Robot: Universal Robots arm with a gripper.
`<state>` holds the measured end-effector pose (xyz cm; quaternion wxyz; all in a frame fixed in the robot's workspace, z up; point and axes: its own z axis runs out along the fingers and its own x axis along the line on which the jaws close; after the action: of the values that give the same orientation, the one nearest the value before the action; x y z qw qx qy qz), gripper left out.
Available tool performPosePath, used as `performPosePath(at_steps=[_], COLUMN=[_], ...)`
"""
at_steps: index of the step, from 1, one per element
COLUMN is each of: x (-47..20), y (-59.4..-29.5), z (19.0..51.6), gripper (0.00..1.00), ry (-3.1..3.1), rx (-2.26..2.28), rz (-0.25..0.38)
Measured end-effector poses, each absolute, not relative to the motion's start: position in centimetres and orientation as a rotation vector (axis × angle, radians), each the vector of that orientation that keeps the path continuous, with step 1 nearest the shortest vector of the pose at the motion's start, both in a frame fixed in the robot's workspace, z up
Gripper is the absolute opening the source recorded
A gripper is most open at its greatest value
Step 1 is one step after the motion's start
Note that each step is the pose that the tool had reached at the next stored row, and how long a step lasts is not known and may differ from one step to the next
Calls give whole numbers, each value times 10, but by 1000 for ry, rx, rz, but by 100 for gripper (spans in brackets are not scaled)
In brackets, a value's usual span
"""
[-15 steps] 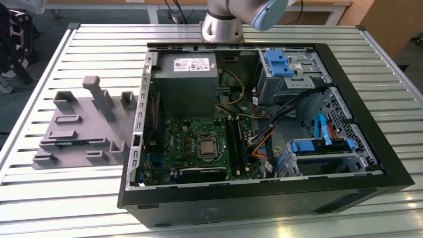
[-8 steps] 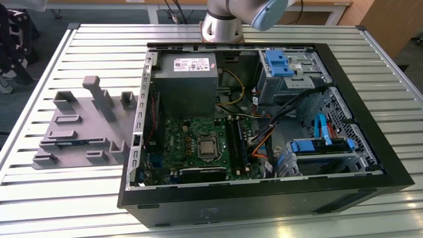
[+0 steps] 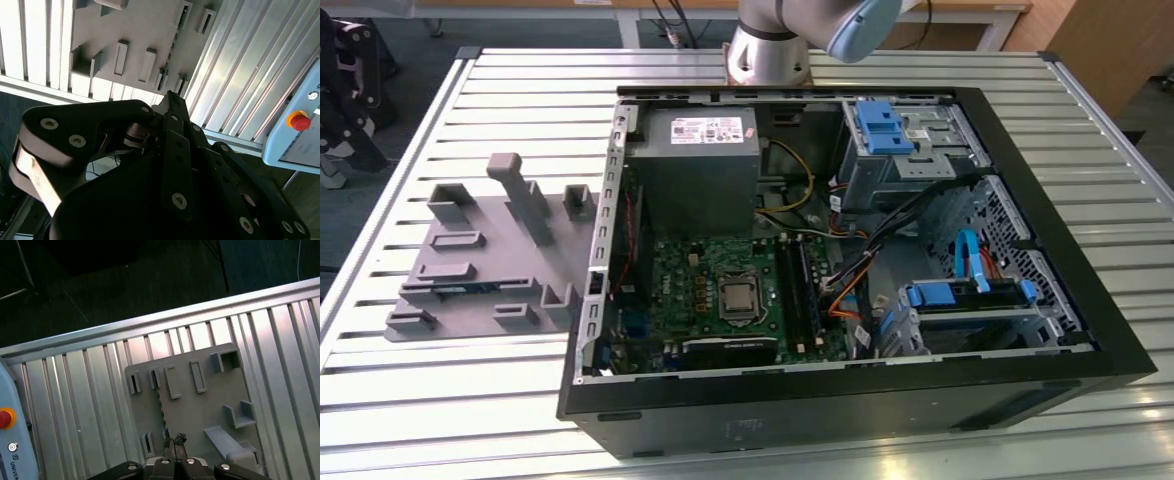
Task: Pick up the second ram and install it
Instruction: 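Pick up the second ram and move it above second insertion slot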
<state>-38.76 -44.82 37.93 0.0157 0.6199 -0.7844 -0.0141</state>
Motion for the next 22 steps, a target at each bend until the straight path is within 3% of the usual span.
performPosePath(at_steps=[22], x=[-388], y=[-448], z=[377], gripper=[11], ry=[-2385], rx=[2012], rz=[-43])
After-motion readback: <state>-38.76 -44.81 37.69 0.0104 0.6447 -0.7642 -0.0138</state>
